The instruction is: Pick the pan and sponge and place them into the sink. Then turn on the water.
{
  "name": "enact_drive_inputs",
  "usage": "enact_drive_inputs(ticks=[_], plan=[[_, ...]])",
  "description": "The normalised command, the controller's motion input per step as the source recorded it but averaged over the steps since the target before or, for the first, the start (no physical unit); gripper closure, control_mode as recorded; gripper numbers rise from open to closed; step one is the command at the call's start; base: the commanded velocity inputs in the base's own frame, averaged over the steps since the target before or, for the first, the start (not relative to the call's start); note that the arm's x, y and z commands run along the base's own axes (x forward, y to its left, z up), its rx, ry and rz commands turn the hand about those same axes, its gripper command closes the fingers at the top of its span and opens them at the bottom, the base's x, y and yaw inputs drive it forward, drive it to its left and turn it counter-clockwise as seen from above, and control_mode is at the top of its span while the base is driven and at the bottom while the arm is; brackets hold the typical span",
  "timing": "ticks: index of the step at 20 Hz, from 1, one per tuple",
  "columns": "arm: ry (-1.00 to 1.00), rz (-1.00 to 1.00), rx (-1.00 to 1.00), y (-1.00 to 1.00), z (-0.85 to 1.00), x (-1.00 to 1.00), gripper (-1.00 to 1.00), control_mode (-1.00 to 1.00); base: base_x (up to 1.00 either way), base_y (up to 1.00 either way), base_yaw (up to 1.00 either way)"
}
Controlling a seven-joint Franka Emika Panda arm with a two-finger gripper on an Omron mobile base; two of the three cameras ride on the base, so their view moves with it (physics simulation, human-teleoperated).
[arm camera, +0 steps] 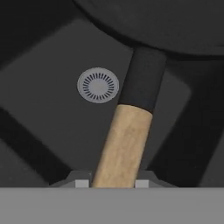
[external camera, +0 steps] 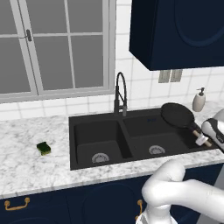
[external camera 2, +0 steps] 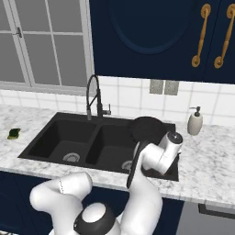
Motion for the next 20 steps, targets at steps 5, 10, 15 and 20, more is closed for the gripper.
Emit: enact_drive_inputs(ticks=[5, 10, 15, 20], plan=[[-0.10, 0.43, -0.07, 0.03, -0.17, 0.61, 1.00, -1.00, 0.00, 0.00, 0.00], [-0.02, 0.35, -0.02, 0.00, -0.02, 0.58, 1.00, -1.00, 0.00, 0.00, 0.00], [0.00, 0.26, -0.06, 0.00, 0.00, 0.46, 1.00, -1.00, 0.00, 0.00, 0.00], [0.03, 0.16, -0.14, 0.15, -0.10, 0.19, 1.00, -1.00, 0.00, 0.00, 0.00]])
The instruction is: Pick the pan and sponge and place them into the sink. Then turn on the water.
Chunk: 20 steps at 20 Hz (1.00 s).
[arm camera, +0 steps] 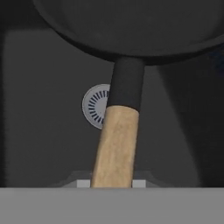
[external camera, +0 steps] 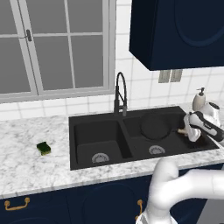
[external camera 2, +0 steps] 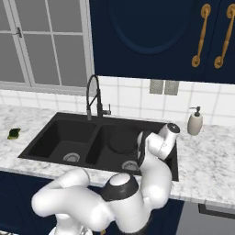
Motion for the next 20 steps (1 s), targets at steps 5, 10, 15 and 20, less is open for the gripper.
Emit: enact_drive_inputs(ticks=[5, 10, 15, 20], plan=[[0.21, 0.00, -0.10, 0.28, -0.43, 0.75, 1.00, -1.00, 0.00, 0.00, 0.00], [0.24, 0.00, -0.02, 0.05, -0.46, 0.68, 1.00, -1.00, 0.00, 0.00, 0.00], [0.20, 0.00, 0.00, 0.00, -0.48, 0.51, 1.00, -1.00, 0.00, 0.00, 0.00], [0.14, 0.00, 0.00, 0.00, -0.40, 0.30, 1.00, -1.00, 0.00, 0.00, 0.00]])
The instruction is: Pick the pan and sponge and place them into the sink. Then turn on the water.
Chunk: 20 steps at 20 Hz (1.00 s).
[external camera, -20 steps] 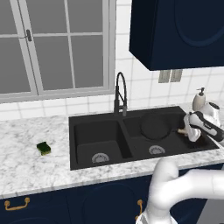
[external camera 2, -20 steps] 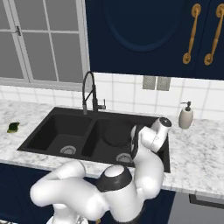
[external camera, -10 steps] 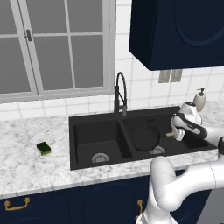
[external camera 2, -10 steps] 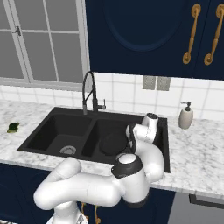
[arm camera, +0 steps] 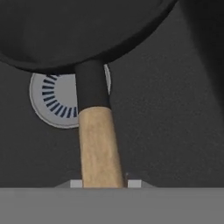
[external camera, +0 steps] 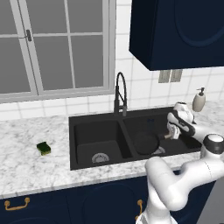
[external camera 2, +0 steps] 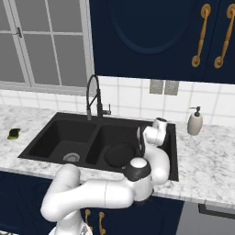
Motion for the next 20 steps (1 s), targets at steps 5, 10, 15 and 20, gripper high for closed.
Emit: enact_drive_inputs(ticks=[5, 10, 15, 20], plan=[[0.01, 0.00, 0.00, 0.00, -0.05, -0.05, -1.00, -1.00, 0.00, 0.00, 0.00], [-0.15, 0.02, -0.01, 0.12, 0.13, -0.27, -1.00, -1.00, 0.00, 0.00, 0.00], [-0.18, 0.02, 0.02, 0.25, 0.39, -0.41, -1.00, -1.00, 0.00, 0.00, 0.00], [-0.10, 0.00, 0.24, 0.27, 0.49, -0.42, -1.00, -1.00, 0.00, 0.00, 0.00]])
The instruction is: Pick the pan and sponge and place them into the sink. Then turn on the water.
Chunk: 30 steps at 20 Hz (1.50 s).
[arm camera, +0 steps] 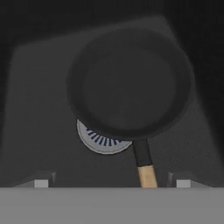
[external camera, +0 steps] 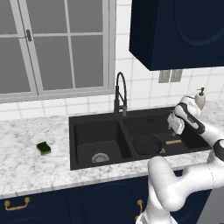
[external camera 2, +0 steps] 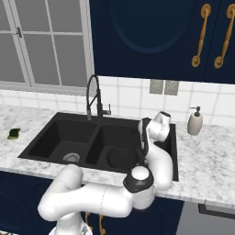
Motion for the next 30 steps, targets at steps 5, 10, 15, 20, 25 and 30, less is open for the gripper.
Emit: enact_drive_inputs(ticks=[5, 10, 15, 20, 25, 30], plan=[[-0.11, 0.00, 0.31, 0.41, 0.64, -0.51, -1.00, -1.00, 0.00, 0.00, 0.00], [-0.22, -0.03, 0.17, 0.81, 0.50, -0.44, -1.00, -1.00, 0.00, 0.00, 0.00], [-0.20, -0.10, 0.16, 0.93, 0.38, -0.46, -1.00, -1.00, 0.00, 0.00, 0.00], [-0.05, -0.09, 0.23, 0.80, 0.64, -0.53, -1.00, -1.00, 0.00, 0.00, 0.00], [0.05, -0.01, 0.24, 0.67, 0.97, -0.28, -1.00, -1.00, 0.00, 0.00, 0.00], [0.11, -0.04, 0.16, 0.56, 0.76, -0.66, -1.00, -1.00, 0.00, 0.00, 0.00]])
